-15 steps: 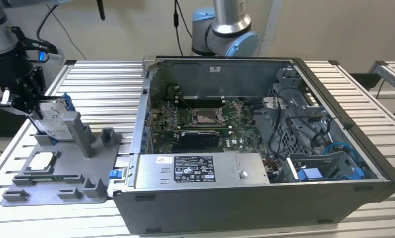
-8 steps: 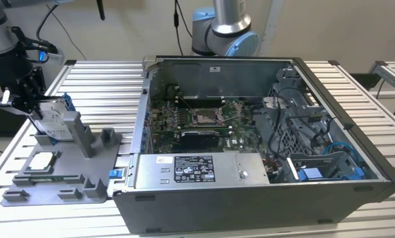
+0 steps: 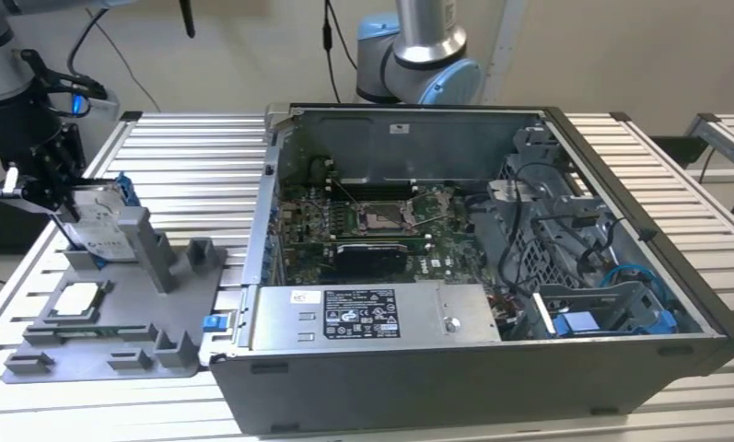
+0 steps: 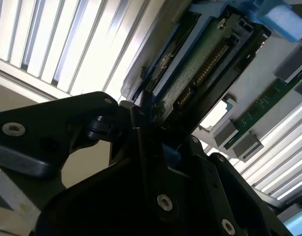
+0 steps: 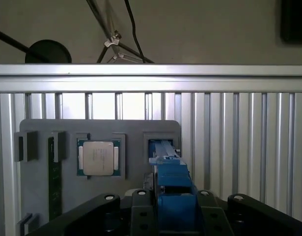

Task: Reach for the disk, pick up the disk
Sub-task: 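Pick up the disk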

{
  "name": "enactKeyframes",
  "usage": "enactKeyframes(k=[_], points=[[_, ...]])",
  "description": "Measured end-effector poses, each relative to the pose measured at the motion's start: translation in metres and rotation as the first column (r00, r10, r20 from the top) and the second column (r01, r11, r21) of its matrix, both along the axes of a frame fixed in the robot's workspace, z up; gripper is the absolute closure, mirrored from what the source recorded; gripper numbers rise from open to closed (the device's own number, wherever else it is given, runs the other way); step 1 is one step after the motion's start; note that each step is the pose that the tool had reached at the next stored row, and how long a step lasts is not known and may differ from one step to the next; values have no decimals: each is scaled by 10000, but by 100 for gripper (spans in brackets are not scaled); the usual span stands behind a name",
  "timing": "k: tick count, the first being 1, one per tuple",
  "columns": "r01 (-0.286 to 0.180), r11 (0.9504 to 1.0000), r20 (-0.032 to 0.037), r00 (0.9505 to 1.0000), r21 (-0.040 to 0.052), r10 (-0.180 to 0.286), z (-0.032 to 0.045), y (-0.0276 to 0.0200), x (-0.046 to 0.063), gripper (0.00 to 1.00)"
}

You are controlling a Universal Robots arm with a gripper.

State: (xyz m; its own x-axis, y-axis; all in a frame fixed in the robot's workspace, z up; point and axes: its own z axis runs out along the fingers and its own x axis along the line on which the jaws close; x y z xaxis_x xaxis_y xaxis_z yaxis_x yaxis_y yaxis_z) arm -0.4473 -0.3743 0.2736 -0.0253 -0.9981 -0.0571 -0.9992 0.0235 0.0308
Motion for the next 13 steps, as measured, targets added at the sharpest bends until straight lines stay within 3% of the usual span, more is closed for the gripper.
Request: enactKeyframes(k=[1,5,8,13], points=[[1,10000,2,10000,59,-1,0,0,0,100],[1,10000,0,10000,47,-1,0,0,0,100],[0,9999,0,10000,139,0,0,0,0,100],[1,9999,-1,10000,153,-1,0,0,0,100]])
